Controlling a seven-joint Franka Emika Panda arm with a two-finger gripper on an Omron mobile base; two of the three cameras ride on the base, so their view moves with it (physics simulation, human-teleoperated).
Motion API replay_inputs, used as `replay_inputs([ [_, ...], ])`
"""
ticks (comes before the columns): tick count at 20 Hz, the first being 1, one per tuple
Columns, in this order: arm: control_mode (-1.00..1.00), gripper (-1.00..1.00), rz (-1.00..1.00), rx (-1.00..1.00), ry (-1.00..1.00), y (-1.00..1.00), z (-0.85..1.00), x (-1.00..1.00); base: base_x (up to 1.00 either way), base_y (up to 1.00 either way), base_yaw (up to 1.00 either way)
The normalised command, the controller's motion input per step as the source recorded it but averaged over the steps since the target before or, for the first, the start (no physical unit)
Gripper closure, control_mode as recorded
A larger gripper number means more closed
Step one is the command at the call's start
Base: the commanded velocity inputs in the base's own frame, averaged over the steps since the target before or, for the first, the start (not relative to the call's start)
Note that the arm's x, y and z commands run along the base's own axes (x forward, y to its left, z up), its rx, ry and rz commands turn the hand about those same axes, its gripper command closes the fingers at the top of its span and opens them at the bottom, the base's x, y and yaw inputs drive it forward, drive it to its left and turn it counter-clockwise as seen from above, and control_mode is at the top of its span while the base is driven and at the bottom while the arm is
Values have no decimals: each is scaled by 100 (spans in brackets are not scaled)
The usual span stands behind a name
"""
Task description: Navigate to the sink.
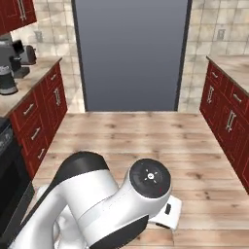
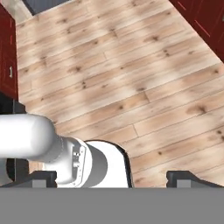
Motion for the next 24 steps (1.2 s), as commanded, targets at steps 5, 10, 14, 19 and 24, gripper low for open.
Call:
replay_inputs([
  [5, 100, -100, 0, 0, 0, 0, 0, 0, 48, -56, -64],
  [10, 100, -100, 0, 0, 0, 0, 0, 0, 61, -26, -65],
  [14, 100, -100, 0, 0, 0, 0, 0, 0, 92, 33, -64],
  [19, 100, -100, 0, 0, 0, 0, 0, 0, 100, 91, -42],
  [24, 100, -100, 0, 0, 0, 0, 0, 0, 100, 93, -31],
])
